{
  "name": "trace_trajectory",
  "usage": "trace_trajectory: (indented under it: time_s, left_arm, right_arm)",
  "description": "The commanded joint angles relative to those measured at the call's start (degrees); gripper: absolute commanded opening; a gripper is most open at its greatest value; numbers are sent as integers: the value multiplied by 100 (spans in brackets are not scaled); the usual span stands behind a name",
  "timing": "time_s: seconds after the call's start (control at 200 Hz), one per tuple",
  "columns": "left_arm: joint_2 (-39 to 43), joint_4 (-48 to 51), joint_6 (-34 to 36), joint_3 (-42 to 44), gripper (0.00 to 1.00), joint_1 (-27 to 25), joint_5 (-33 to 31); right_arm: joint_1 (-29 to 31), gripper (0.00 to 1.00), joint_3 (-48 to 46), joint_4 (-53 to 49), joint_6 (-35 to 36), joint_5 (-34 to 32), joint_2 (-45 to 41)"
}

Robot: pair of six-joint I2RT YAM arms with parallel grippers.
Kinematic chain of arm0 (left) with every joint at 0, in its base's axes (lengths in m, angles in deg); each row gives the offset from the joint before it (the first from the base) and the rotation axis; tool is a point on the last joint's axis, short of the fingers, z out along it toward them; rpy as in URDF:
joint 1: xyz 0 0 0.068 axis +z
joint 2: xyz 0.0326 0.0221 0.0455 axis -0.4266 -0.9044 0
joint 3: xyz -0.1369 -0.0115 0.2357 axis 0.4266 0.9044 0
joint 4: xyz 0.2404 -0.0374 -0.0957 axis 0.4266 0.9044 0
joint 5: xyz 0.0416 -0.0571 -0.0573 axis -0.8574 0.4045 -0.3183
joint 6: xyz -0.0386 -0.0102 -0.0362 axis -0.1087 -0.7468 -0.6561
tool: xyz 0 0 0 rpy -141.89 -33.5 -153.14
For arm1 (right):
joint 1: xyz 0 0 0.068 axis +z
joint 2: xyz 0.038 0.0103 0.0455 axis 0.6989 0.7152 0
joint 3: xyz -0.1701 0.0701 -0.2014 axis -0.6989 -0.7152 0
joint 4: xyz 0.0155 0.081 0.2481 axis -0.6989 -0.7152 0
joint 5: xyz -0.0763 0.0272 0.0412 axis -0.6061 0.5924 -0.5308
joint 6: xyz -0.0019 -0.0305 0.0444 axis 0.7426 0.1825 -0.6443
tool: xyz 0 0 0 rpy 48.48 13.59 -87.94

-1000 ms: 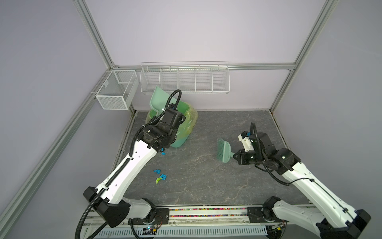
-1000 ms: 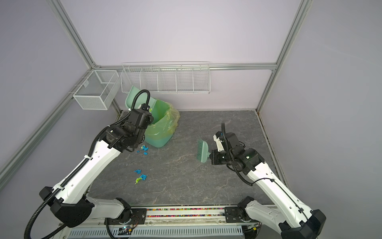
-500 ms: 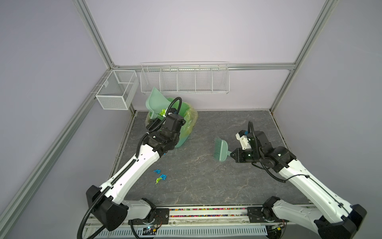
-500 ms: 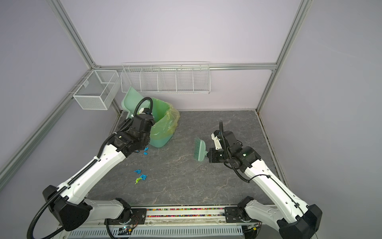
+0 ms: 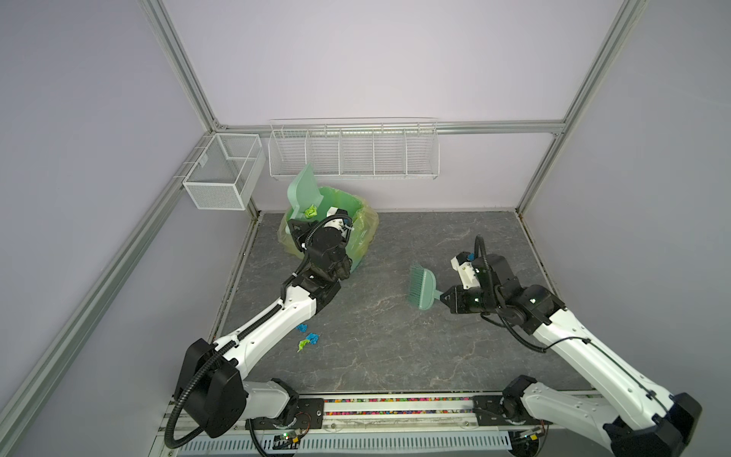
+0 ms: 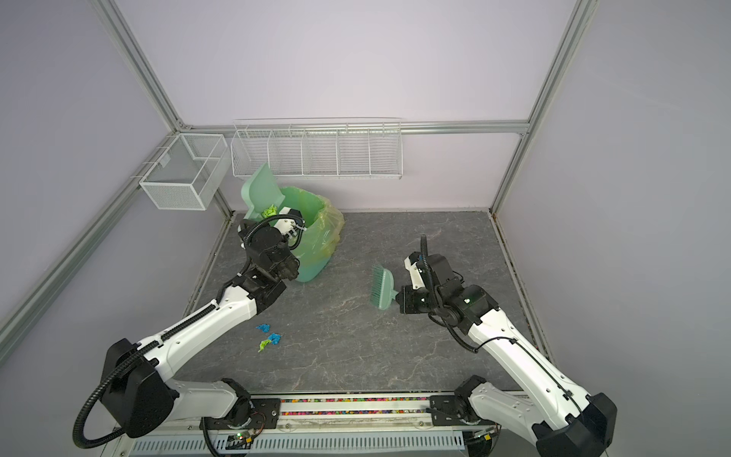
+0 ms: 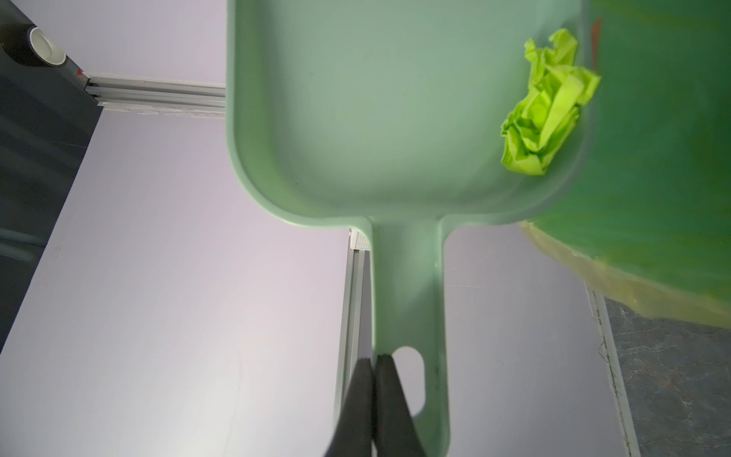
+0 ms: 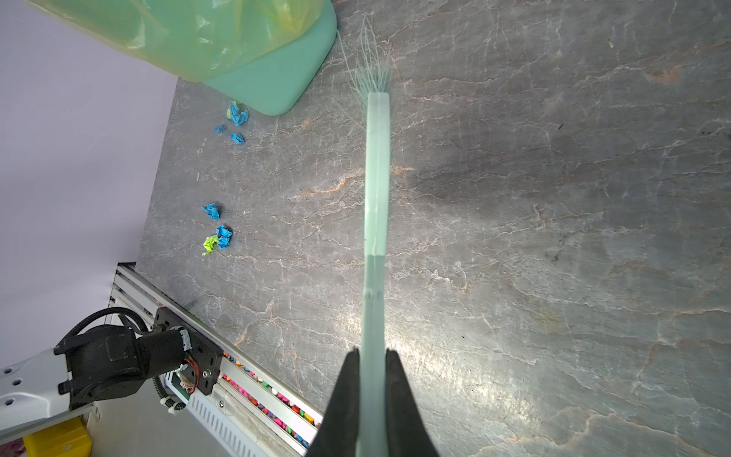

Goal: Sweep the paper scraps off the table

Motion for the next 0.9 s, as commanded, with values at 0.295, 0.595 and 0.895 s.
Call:
trace_trajectory:
  time_s: [0.295,0.595,0.895]
  left_arm:
    - [110,7767,-7315,-2821,0,41,1235]
    - [90,8756,-8763,-3311,0,91,3287]
    - [193,8413,-8162,-2908,0,94,2845]
  right_arm:
    - [-16,7,-116,111,49,3,-328]
    - [-16,7,-120,192,-120,86,-269]
    - [-14,7,209,340,-204,208,-164]
